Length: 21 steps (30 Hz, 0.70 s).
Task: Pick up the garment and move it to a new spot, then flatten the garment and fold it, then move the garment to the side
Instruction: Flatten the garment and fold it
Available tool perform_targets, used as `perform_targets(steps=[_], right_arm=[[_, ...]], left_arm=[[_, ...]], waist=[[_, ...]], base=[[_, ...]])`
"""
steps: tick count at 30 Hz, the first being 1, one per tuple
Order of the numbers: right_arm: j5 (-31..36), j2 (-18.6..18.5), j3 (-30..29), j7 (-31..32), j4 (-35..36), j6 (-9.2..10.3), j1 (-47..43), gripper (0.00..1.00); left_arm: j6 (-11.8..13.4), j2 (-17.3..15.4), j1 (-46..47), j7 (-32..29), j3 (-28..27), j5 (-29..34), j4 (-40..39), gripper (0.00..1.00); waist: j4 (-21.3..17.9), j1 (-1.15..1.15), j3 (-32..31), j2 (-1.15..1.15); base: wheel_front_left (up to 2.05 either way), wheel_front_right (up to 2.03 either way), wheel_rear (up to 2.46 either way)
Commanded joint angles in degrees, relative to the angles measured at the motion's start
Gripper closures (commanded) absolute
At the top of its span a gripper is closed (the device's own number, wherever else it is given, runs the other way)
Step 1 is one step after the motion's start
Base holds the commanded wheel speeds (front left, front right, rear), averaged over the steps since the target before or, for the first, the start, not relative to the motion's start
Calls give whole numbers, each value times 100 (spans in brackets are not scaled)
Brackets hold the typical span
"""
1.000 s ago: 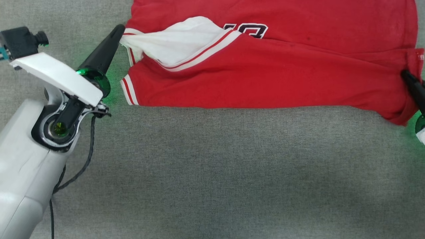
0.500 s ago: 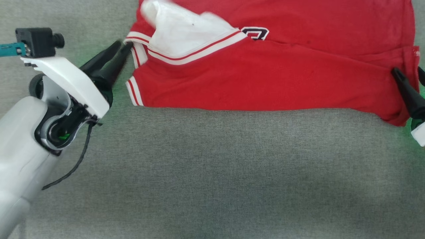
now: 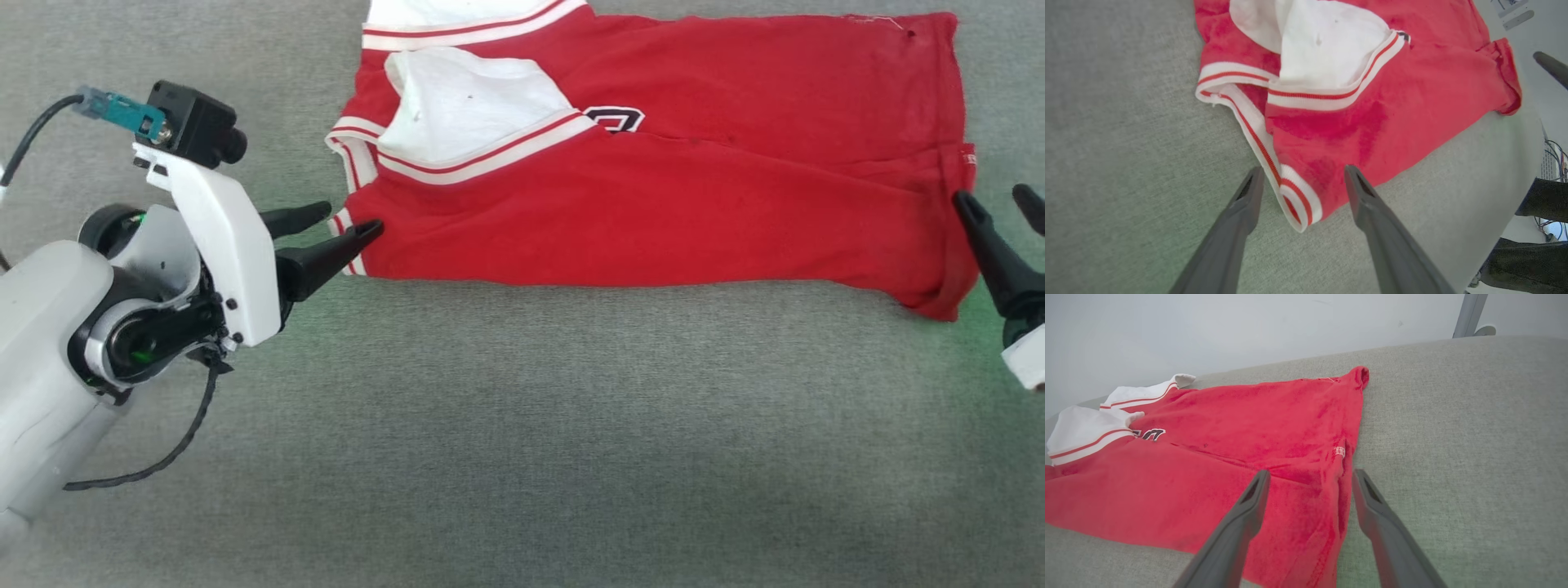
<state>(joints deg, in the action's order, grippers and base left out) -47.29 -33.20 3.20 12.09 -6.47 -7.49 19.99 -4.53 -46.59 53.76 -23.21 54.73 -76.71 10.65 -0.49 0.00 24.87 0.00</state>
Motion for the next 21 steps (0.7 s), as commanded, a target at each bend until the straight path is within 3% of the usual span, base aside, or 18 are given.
perform_targets(steps=[1, 2, 4, 13, 14, 16, 17, 18, 21], right_arm=[[31, 58, -12, 0, 30, 0, -66, 0], [37, 103, -3, 18, 58, 0, -68, 0], [42, 144, 10, 33, 83, 0, -83, 0], [19, 215, -87, -56, 84, 0, -163, 0], [27, 225, -91, -54, 96, 0, -159, 0], [46, 223, -79, -20, 126, 0, -152, 0], [46, 223, -79, -20, 126, 0, -152, 0], [60, 210, -64, 6, 143, 0, -138, 0], [107, 132, 7, 123, 193, 0, -68, 0]], left_arm=[[153, 48, 48, -143, -9, -143, 41, 0], [335, 68, 34, -418, 75, -260, 150, 0], [435, 41, -3, -727, 192, -329, 244, 0], [410, 16, -364, -1367, 406, -775, 268, 0], [414, 45, -380, -1387, 400, -801, 286, 4], [422, 108, -355, -1412, 417, -796, 341, 82], [422, 108, -355, -1412, 417, -796, 341, 82], [397, 135, -345, -1447, 442, -803, 362, 100], [357, 219, -318, -1405, 406, -843, 387, 100]], waist=[[-73, 0, 30, 0], [-147, 0, 63, 0], [-221, 0, 100, 0], [-398, 0, 183, 0], [-405, 0, 190, 0], [-411, 0, 209, 0], [-411, 0, 209, 0], [-413, 0, 221, 0], [-417, 0, 255, 0]], base=[[0, 0, 0], [0, 0, 0], [0, 0, 0], [0, 0, 0], [0, 0, 0], [0, 0, 0], [0, 0, 0], [0, 0, 0], [0, 0, 0]])
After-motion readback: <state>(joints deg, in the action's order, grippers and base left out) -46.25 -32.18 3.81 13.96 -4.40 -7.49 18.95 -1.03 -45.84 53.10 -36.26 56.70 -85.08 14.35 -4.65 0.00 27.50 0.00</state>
